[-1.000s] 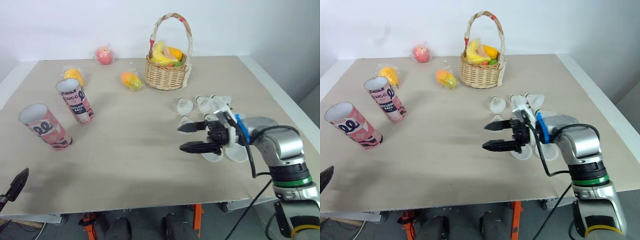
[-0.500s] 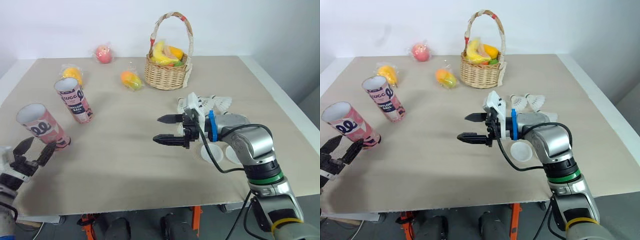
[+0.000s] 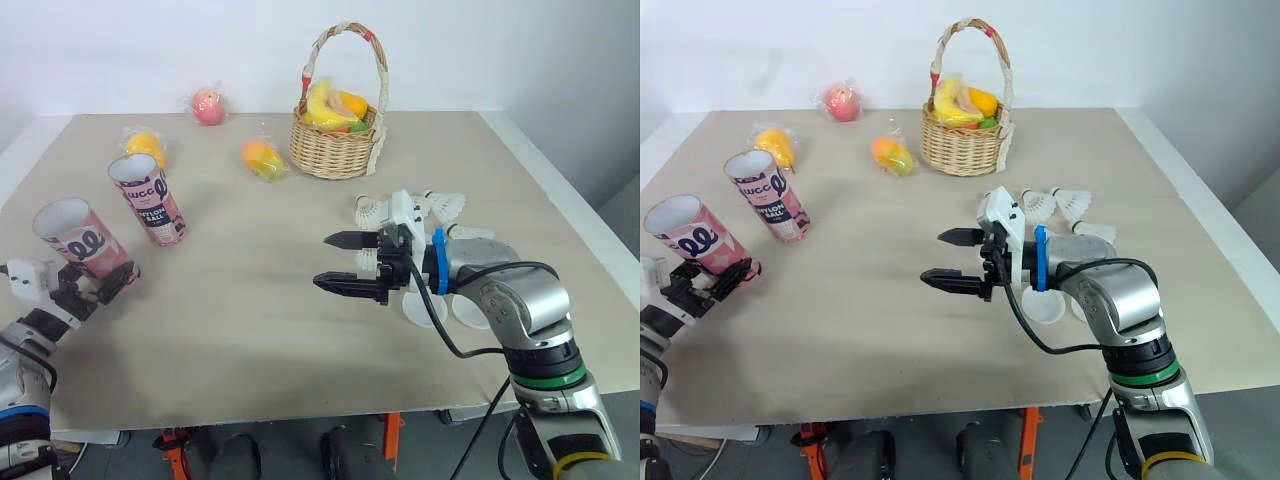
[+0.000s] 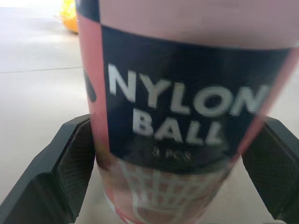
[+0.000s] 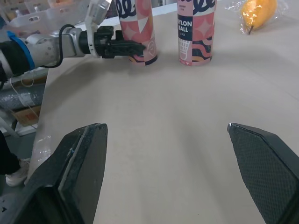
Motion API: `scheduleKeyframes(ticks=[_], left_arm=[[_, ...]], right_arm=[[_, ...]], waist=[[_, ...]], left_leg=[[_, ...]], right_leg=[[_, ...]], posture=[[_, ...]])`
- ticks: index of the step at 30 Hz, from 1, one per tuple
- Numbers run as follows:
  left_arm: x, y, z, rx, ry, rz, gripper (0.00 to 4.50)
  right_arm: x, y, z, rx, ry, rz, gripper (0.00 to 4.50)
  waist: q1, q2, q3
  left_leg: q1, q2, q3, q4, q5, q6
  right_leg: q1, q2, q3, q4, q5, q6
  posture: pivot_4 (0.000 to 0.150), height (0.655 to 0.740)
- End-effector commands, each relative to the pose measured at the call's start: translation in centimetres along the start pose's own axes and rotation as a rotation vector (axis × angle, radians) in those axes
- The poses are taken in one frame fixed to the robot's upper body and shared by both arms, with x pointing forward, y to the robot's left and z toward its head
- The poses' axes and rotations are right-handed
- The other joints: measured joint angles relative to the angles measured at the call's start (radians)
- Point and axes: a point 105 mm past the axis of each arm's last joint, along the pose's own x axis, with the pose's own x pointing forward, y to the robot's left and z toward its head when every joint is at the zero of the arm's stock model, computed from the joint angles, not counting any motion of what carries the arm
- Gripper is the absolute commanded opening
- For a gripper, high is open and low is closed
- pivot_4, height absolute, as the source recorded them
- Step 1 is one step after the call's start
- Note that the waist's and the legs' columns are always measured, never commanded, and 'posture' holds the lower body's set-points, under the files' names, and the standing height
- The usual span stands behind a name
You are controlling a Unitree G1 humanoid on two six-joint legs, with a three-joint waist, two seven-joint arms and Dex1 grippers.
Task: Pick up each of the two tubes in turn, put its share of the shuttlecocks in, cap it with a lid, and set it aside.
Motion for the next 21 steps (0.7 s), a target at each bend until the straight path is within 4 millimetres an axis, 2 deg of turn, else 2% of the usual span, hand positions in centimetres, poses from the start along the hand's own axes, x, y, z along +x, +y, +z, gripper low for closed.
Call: scheduleKeyframes(ticks=[1, 2, 3, 5, 6, 7, 14, 18, 21], left_arm=[[0.1, 0.6, 1.2, 0.067, -0.009, -0.005, 4.50], [0.2, 0.6, 1.4, 0.074, -0.013, -0.005, 4.50], [0.4, 0.7, 1.6, 0.087, -0.015, -0.003, 4.26], [0.5, 0.8, 1.7, 0.104, -0.016, -0.003, 3.74], [0.6, 0.8, 1.7, 0.105, -0.015, -0.003, 3.21], [0.5, 0.8, 1.6, 0.114, -0.008, -0.005, 3.03], [0.0, 0.4, 1.3, 0.132, 0.013, -0.021, 3.03], [-0.3, 0.1, 2.8, 0.186, -0.001, -0.043, 3.03], [-0.5, -1.7, 4.2, 0.241, 0.063, -0.186, 3.03]], right_arm=[[-0.7, 0.2, 1.2, -0.044, -0.030, -0.023, 4.39], [-0.7, 0.2, 1.2, -0.043, -0.031, -0.026, 4.39], [-0.8, 0.2, 1.2, -0.044, -0.031, -0.029, 4.46], [-0.8, 0.1, 1.2, -0.042, -0.033, -0.032, 4.50], [-0.7, 0.0, 1.2, -0.042, -0.033, -0.033, 4.50], [-0.7, 0.0, 1.2, -0.042, -0.033, -0.034, 4.50], [-0.7, -0.1, 1.3, -0.046, -0.034, -0.031, 4.50], [-0.8, -0.3, 1.4, -0.045, -0.034, -0.033, 4.50], [-1.3, -0.3, 1.4, -0.032, -0.037, -0.032, 4.50]], waist=[[0.000, 0.000, 0.000], [0.000, 0.000, 0.000], [0.000, 0.000, 0.000], [0.000, 0.000, 0.000], [0.000, 0.000, 0.000], [0.000, 0.000, 0.000], [0.000, 0.000, 0.000], [0.000, 0.000, 0.000], [0.000, 0.000, 0.000]], left_leg=[[0.000, 0.000, 0.000, 0.000, 0.000, 0.000], [0.000, 0.000, 0.000, 0.000, 0.000, 0.000], [0.000, 0.000, 0.000, 0.000, 0.000, 0.000], [-0.001, 0.000, 0.000, 0.000, 0.000, 0.000], [-0.001, 0.000, -0.001, 0.000, 0.000, 0.000], [-0.001, 0.000, -0.001, 0.000, 0.000, 0.000], [-0.002, 0.000, -0.001, 0.000, 0.000, 0.000], [-0.002, 0.000, -0.001, 0.000, 0.000, 0.000], [-0.003, 0.001, -0.001, 0.000, 0.000, 0.000]], right_leg=[[0.000, 0.000, 0.000, 0.000, 0.000, 0.000], [0.000, 0.000, 0.000, 0.000, 0.000, 0.000], [0.000, 0.000, 0.000, 0.000, 0.000, 0.000], [-0.001, 0.000, 0.000, 0.000, 0.000, 0.000], [-0.001, 0.000, -0.001, 0.000, 0.000, 0.000], [-0.001, 0.000, -0.001, 0.000, 0.000, 0.000], [-0.001, 0.000, -0.001, 0.000, 0.000, 0.000], [-0.001, 0.000, -0.001, 0.000, 0.000, 0.000], [-0.002, 0.000, -0.001, 0.000, 0.000, 0.000]], posture=[[0.150, 0.7400], [0.150, 0.7400], [0.150, 0.7400], [0.150, 0.7400], [0.150, 0.7400], [0.150, 0.7400], [0.150, 0.7400], [0.150, 0.7400], [0.150, 0.7400]])
